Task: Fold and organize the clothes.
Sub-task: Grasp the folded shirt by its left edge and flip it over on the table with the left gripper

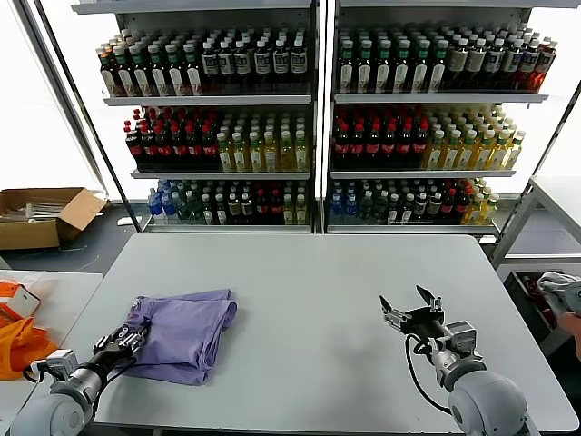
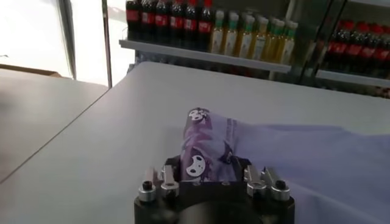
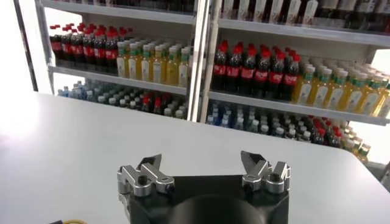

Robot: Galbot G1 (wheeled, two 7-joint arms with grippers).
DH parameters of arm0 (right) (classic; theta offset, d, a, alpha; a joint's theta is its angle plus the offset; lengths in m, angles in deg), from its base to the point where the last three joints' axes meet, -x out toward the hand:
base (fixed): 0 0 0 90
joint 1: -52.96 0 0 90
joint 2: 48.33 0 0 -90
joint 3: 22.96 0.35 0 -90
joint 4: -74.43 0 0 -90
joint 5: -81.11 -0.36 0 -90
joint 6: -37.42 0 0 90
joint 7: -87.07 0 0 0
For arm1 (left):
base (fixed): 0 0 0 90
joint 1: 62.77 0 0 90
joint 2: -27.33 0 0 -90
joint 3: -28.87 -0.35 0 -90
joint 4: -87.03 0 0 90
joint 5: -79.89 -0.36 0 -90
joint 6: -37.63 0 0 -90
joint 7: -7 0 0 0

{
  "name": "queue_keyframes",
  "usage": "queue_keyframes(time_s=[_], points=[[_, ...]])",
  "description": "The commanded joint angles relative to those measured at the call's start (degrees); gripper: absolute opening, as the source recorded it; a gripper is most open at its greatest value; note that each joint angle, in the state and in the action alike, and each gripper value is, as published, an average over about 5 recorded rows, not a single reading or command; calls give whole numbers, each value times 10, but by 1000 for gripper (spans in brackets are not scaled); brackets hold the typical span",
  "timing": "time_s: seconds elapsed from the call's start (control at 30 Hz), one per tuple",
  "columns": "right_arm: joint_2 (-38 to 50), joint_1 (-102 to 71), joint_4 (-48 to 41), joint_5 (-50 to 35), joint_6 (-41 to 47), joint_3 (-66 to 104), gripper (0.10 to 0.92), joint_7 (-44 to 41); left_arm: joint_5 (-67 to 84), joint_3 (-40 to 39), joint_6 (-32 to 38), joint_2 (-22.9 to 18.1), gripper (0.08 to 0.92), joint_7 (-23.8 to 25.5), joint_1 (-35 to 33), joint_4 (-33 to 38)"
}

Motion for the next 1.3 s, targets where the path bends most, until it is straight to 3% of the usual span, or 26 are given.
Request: queue_keyframes(time_s=[0.03,0.3,0.47,0.83,0.97,1.07,1.13,1.23,1.3], points=[[0,0,0,0,0,1,823,0,0,-2,7,-7,494,8,-1,0],[-1,3,-1,0,0,-5,823,0,-33,3,12,-5,268,-17,-3,14],[0,8,-3,0,-1,-8,823,1,-47,43,15,26,131,-24,-8,26],[0,20,-11,-2,-3,-20,823,1,-108,184,44,150,102,-17,-2,-9],[-1,26,-17,-3,-3,-25,823,1,-149,209,46,187,102,-12,-2,24],[-4,28,-22,-2,-3,-29,823,2,-175,185,43,172,102,-7,-29,101],[-4,27,-23,-1,-3,-30,823,2,-201,139,42,139,102,-7,-60,169],[-3,25,-24,-1,-2,-27,823,2,-262,5,40,88,102,-10,-97,246],[-3,22,-22,0,-1,-24,823,3,-302,-102,38,58,102,-12,-103,252]])
